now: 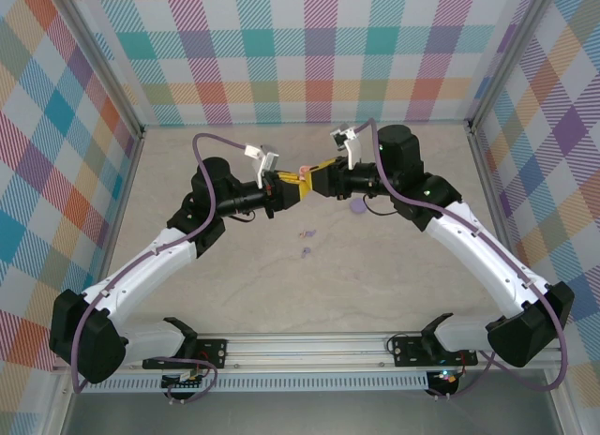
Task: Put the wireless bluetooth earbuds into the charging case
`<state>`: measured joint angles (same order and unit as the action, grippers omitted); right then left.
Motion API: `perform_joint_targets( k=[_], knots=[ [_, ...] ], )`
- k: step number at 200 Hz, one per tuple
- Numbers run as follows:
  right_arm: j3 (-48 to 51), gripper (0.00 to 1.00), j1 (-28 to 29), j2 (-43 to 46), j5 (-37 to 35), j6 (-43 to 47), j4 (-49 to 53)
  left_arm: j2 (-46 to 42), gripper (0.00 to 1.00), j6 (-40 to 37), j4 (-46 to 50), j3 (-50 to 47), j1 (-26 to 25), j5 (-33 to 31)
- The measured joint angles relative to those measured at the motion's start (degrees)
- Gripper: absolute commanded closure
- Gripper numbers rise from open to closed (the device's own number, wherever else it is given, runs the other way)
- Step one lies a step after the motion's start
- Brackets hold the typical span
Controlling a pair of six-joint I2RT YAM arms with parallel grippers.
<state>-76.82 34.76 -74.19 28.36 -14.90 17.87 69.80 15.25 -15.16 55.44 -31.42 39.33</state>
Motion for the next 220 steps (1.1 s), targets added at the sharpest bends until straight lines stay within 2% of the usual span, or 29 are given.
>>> perform_joint_targets(
  k=[92, 157, 220],
  knots=[
    [-3.0, 0.51, 0.3, -1.0, 0.1, 0.2, 2.9, 0.0, 0.96, -0.1, -0.9, 0.0, 0.0, 0.6],
    [-5.5, 0.49, 0.3, -0.9, -2.6, -0.7, 3.9, 0.0, 0.97, -1.9, -1.0, 0.0, 0.0, 0.6],
    [-5.4, 0.53, 0.4, 2.7, -10.8, -0.9, 8.5, -1.5, 0.97, -4.7, 1.5, 0.0, -0.1, -0.5]
  ],
)
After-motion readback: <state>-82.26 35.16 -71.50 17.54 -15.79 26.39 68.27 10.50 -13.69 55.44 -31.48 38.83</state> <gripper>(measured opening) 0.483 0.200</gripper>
